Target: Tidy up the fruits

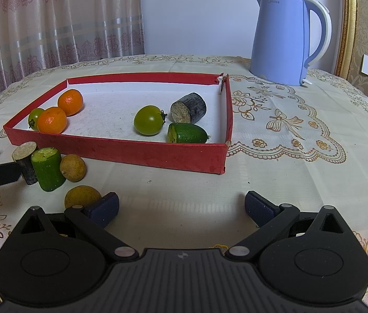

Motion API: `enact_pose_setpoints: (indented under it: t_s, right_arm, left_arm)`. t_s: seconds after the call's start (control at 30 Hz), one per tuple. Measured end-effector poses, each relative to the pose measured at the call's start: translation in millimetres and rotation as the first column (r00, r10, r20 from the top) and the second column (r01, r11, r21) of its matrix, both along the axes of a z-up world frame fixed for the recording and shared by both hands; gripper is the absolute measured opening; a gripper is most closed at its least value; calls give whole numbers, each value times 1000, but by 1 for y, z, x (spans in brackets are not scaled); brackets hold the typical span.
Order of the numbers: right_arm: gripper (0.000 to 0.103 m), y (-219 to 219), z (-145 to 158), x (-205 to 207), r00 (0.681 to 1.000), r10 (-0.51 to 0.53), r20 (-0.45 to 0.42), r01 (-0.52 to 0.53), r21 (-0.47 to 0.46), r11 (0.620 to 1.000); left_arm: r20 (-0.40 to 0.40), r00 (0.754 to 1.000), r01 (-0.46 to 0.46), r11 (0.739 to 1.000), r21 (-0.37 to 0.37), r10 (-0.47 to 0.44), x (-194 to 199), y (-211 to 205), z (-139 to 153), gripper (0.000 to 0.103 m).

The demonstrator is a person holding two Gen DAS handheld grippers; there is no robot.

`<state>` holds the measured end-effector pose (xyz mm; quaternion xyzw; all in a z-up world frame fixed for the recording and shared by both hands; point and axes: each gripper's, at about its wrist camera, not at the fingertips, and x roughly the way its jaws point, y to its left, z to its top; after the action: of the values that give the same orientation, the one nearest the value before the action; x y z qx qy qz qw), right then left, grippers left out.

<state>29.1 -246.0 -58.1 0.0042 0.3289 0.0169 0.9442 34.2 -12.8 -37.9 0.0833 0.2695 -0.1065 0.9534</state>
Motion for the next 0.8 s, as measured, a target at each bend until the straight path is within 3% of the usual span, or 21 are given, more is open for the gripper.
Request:
enact_pose_setpoints:
  t_s: [0.1,0.33,0.5,0.7,0.8]
  right_arm:
    - [103,0,0,0,1000,0,0,0,0,1000]
    - [103,0,0,0,1000,0,0,0,0,1000]
    - [103,0,0,0,1000,0,0,0,0,1000]
    - [103,0,0,0,1000,0,0,0,0,1000]
    - [103,0,0,0,1000,0,0,0,1,1000]
  left_arm:
    - [-23,1000,-15,1000,24,16,10,-5,-6,101]
    - [-43,998,-39,999,-4,39,23,-3,-11,101]
    - [-56,998,-25,1000,-19,24,28,-1,-10,89]
    - [-77,997,17,999,-49,-20,30,-2,-12,62]
    - [-77,997,20,998,-53,-24,29,-2,-12,60]
